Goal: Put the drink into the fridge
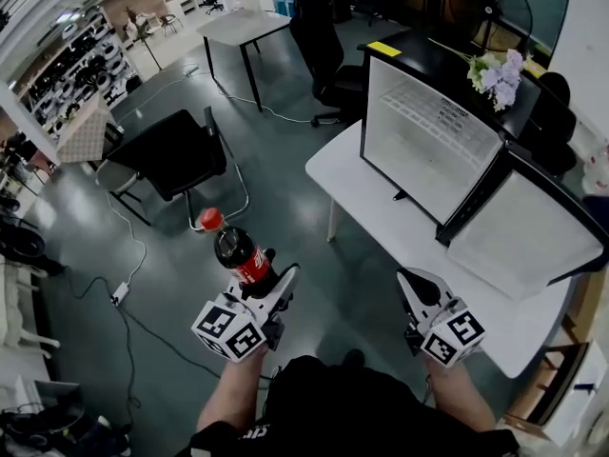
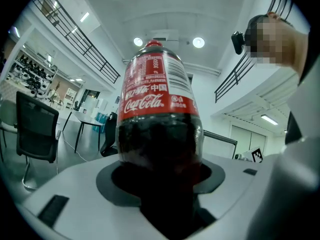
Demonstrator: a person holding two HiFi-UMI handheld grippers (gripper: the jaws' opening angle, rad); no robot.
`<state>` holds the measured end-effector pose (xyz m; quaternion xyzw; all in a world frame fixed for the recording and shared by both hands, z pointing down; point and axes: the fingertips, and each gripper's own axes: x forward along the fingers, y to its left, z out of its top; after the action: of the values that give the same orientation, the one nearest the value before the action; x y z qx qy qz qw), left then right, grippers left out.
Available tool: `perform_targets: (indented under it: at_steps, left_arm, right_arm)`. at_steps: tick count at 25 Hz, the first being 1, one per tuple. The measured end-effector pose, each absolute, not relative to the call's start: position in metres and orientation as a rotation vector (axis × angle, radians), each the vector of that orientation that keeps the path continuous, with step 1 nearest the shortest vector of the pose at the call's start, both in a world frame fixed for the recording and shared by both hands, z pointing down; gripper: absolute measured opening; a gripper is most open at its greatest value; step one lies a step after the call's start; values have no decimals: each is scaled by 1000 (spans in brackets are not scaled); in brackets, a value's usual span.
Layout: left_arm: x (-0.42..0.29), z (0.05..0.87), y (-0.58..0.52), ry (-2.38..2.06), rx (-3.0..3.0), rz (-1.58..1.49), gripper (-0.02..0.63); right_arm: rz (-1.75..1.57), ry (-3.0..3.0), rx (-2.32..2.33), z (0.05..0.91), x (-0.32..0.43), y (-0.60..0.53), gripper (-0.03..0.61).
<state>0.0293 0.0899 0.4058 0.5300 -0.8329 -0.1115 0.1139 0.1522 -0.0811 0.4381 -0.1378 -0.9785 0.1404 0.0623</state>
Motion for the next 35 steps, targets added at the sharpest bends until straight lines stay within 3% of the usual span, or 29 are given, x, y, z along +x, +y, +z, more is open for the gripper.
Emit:
perform_targets:
  at_steps: [11, 27, 35]
  left_arm:
    - [-41, 425, 38, -2344, 1664, -358, 265]
    - [-286, 397, 22, -2087, 2118, -207, 265]
    - [-332, 410, 11, -1925, 2214, -209, 265]
  right_arm:
    - [389, -2954, -299, 450, 98, -119, 14]
    - [380, -3028, 43, 410, -154, -79, 14]
    - [402, -3009, 245, 417, -182, -76, 14]
